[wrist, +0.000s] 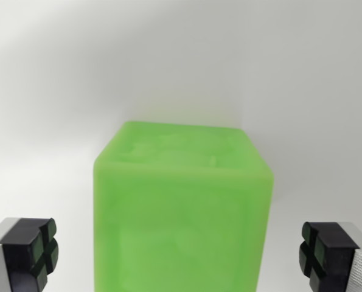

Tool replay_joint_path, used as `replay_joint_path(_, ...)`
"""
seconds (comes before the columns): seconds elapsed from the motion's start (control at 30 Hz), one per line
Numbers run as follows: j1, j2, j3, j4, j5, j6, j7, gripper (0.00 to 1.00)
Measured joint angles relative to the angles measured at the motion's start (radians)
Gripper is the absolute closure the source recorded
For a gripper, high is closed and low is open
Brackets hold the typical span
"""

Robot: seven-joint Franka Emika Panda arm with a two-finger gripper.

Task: Stack cube

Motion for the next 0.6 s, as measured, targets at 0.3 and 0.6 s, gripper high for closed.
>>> replay_joint_path(0.3, -0.004, 0.041, 0.006, 0.015, 0.001, 0.026, -0.001, 0.0)
replay_joint_path(0.6, -0.007, 0.058, 0.009, 0.022, 0.001, 0.037, -0.001, 1.0)
